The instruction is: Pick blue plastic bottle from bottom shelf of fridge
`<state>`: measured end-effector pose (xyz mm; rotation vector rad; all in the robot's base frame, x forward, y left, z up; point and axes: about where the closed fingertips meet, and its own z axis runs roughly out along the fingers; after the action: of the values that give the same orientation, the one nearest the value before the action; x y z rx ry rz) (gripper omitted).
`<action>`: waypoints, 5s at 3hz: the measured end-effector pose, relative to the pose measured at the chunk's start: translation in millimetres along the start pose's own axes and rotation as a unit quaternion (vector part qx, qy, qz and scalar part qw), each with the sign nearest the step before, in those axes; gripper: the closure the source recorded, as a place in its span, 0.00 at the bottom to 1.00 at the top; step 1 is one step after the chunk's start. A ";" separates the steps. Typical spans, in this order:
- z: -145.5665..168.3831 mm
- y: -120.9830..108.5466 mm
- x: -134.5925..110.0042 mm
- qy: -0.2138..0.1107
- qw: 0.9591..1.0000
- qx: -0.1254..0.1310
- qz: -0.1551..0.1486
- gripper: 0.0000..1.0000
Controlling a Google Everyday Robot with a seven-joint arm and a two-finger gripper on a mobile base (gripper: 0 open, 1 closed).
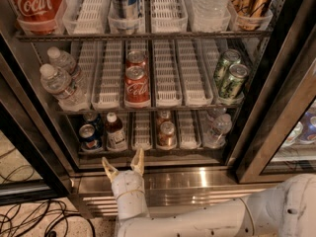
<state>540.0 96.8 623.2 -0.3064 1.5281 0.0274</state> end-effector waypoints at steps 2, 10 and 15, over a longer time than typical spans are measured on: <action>9.8 4.7 1.2 0.013 0.999 -0.023 0.024 0.27; 97.0 20.2 6.1 0.020 0.998 -0.052 0.022 0.33; 102.5 13.7 6.9 0.020 0.998 -0.045 0.025 1.00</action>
Offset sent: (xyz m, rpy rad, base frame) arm 0.0130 0.0113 -0.0040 0.0626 0.0677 0.0658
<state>637.5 130.7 615.2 -0.3422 1.5763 0.1319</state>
